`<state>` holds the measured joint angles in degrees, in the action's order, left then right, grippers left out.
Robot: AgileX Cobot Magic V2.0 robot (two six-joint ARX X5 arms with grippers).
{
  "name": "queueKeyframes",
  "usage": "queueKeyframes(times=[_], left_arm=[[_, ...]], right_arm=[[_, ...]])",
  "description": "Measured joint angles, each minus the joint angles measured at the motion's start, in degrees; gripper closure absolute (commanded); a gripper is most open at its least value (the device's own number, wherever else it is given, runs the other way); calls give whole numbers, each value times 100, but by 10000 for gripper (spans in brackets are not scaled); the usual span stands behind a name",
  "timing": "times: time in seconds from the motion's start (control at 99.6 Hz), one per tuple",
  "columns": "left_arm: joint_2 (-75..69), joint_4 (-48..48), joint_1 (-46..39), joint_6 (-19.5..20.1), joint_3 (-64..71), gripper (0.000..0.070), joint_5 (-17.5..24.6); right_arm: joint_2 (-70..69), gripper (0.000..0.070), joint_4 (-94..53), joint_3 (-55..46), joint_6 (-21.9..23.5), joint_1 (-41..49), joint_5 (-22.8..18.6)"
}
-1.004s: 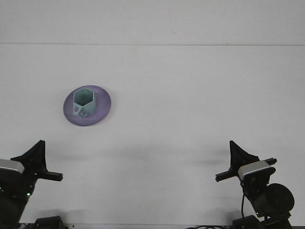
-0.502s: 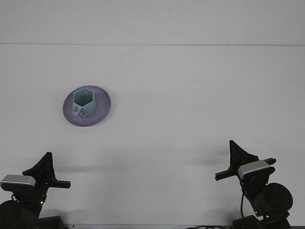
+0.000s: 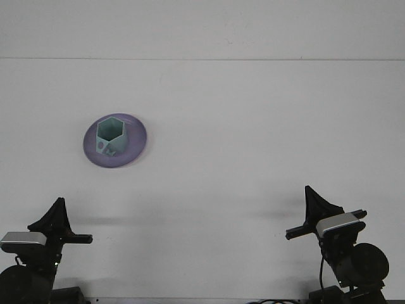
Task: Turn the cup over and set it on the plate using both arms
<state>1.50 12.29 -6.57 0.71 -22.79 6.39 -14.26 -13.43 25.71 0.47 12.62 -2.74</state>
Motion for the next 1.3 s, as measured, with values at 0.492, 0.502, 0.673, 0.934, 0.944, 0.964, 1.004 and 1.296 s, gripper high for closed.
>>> queueKeyframes(times=[0.492,0.502,0.673,0.934,0.944,0.964,1.004,1.296], left_arm=[[-109,-2111,442,0,2083,685,-304],[-109,-2109,446,0,2083,685,-304],[-125,-2111,450,-28,2083,685,-302],[-125,-2085,450,-31,2083,685,-304],[-125,-2083,450,-33,2083,685,-304],[-125,-2085,450,-33,2083,685,-304],[-125,-2085,450,-35,2083,685,-304],[-125,-2083,450,-44,2083,685,-304]], right_arm=[[4,700,11,0,0,0,0],[4,700,11,0,0,0,0],[4,700,11,0,0,0,-2],[4,700,11,0,0,0,0],[4,700,11,0,0,0,-2],[4,700,11,0,0,0,0],[4,700,11,0,0,0,0],[24,700,85,-7,-205,-37,229]])
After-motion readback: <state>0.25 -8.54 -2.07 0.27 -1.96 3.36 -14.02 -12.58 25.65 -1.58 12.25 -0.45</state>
